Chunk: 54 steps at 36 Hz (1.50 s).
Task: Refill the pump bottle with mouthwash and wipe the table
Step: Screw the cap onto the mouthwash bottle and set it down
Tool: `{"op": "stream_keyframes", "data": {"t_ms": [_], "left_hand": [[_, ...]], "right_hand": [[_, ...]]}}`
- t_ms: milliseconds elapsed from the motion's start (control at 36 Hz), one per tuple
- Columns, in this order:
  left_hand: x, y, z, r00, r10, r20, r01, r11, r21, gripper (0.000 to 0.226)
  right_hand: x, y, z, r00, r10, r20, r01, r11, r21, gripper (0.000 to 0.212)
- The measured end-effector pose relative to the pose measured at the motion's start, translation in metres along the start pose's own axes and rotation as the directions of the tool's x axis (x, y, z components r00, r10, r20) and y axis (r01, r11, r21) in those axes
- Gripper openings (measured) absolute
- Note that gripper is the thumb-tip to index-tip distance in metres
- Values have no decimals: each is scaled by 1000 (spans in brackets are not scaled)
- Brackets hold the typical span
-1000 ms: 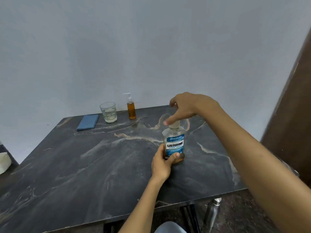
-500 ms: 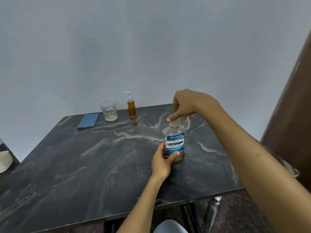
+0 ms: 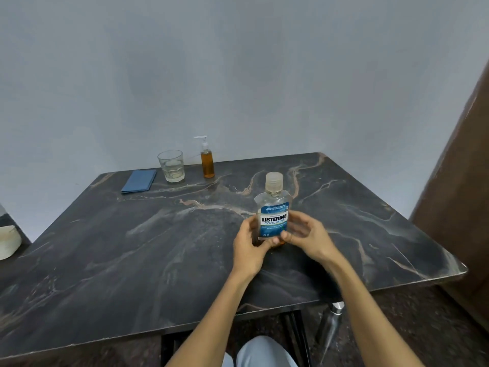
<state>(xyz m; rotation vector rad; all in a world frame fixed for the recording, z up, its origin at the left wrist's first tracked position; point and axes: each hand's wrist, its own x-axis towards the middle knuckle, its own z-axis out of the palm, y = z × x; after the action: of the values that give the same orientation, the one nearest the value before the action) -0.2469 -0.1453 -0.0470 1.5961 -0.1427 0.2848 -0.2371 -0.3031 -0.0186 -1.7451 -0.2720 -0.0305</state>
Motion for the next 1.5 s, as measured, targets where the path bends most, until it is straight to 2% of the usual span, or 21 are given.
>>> {"op": "stream_keyframes", "data": {"t_ms": [139,306,528,806,1111,1278,1389,1500], "left_hand": [[-3,4,-2,989,2,-151,-13,997,-75,53],[-7,8,-2,971,32,-237,-35,999,-9,37],[-11,7,-2,970,8,-243,7,998,58,38],[-13,8,-3,969,-88,-229,96,995,27,36],[-15,9,-4,983,-30,-182,50,993,104,25],[-4,7,-9,986,-59,-158,74,993,92,29],[23,9,-14,980,-38,-195,49,997,53,30],[79,17,-16,970,36,-241,-27,999,40,33]], "right_hand": [[-3,9,4,998,-68,3,68,998,-16,48],[-6,17,8,995,-87,-56,84,995,-57,43],[-8,21,9,993,-94,-76,84,989,-118,40],[-10,18,13,989,-108,-103,95,988,-118,37],[-11,18,13,987,-111,-116,99,990,-103,37],[0,20,11,992,-71,-105,71,997,3,40],[34,14,13,995,-67,-70,71,996,57,40],[95,-1,15,991,-111,-74,115,993,41,42]]}}
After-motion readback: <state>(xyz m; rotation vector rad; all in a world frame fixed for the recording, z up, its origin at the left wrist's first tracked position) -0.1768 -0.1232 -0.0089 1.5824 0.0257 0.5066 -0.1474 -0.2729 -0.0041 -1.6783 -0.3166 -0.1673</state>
